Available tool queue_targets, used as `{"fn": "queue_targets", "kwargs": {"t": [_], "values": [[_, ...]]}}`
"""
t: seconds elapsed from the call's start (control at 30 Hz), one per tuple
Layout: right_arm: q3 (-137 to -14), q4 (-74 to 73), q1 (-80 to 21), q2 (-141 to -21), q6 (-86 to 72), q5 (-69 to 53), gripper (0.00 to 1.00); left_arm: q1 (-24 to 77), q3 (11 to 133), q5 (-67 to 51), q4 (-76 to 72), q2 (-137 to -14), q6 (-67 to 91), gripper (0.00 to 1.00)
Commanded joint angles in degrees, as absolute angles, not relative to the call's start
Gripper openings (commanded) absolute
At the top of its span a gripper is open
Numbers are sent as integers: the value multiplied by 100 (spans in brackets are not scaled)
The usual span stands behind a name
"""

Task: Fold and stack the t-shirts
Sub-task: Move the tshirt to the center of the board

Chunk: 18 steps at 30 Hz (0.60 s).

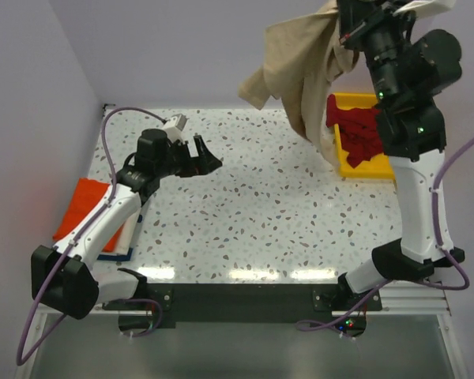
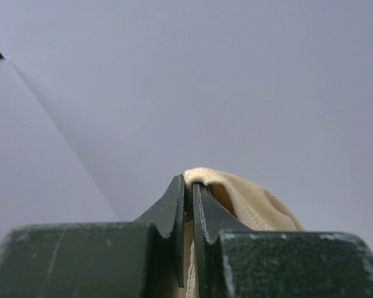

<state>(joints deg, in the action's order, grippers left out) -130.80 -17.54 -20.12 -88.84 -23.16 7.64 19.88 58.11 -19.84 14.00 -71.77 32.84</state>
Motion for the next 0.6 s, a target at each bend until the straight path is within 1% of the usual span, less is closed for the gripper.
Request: {"fn": "queue_targets", "kwargs": {"t": [0.0, 0.13, 0.23, 0.27, 0.33, 0.37, 0.4, 0.43, 0.5, 0.53, 0.57], "values": [[-13298, -1652, -1986, -8693, -2566, 562, 0, 1942, 5696, -2048, 941, -7005, 3586, 100], [-12781, -1670, -1978, -8508, -2575, 737, 0, 1942, 5564, -1960, 879, -7022, 3612, 100], [-11973, -1687, -1943, -8298, -2540, 1010, 0, 1942, 5449, -1925, 835, -7119, 3630, 100], [-11370, -1696, -1925, -8219, -2549, 1098, 2, 1942, 5397, -1916, 844, -7189, 3639, 100], [-10586, -1635, -1654, -7876, -2881, 1064, 6, 1942, 5362, -1785, 922, -7259, 3639, 100], [-9660, -1565, -1513, -7736, -3031, 968, 8, 1942, 5327, -1732, 984, -7295, 3656, 100], [-9189, -1425, -1259, -7517, -3337, 845, 18, 1951, 5204, -1688, 984, -7338, 3648, 100], [-8732, -1380, -1144, -7428, -3427, 826, 25, 1951, 5134, -1566, 984, -7356, 3674, 100], [-7293, -1389, -950, -7252, -3559, 922, 58, 1986, 4827, -1407, 880, -7357, 3779, 100], [-7286, -1345, -932, -7234, -3507, 923, 58, 2021, 4712, -1345, 879, -7356, 3779, 100], [-6895, -1484, -906, -7225, -3455, 984, 63, 2065, 4511, -1266, 853, -7348, 3788, 100]]}}
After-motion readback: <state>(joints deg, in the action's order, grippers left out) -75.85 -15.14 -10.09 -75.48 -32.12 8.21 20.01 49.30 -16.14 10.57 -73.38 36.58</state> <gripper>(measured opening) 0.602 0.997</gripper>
